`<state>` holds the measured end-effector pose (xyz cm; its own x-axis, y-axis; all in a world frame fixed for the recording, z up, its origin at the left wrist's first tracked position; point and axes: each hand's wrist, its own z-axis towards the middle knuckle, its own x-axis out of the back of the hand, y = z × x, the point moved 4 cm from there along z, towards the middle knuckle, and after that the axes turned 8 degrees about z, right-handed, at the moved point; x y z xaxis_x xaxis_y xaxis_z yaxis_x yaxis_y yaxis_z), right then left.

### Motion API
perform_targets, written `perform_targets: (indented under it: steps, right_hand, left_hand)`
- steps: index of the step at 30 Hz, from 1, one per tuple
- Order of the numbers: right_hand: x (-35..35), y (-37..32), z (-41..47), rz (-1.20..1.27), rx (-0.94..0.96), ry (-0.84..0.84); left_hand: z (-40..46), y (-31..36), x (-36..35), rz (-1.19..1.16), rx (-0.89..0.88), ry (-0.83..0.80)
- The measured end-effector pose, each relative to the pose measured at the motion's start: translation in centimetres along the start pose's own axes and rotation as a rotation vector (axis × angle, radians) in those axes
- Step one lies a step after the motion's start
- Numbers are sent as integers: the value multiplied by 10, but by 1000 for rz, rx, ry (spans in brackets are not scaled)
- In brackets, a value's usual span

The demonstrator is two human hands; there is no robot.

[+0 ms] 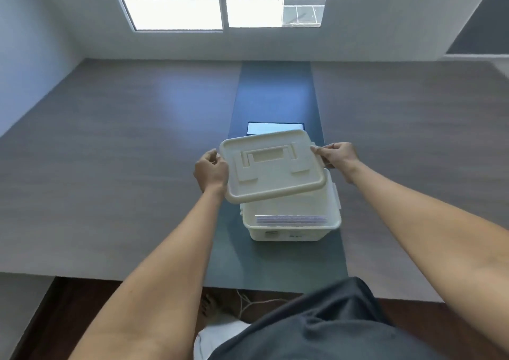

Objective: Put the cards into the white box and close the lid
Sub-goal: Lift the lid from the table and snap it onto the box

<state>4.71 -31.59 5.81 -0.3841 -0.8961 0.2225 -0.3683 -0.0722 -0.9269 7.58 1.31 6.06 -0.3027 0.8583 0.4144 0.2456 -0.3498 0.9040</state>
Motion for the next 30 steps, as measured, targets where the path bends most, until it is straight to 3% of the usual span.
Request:
perform_targets:
  steps: [13, 30]
  right_hand:
    - [46, 83, -37, 64, -88, 52]
    - [46, 106, -42, 65, -84, 77]
  left_hand:
    - [-39, -50, -38, 81, 25, -148]
    - [-41, -66, -51, -10, 22, -254]
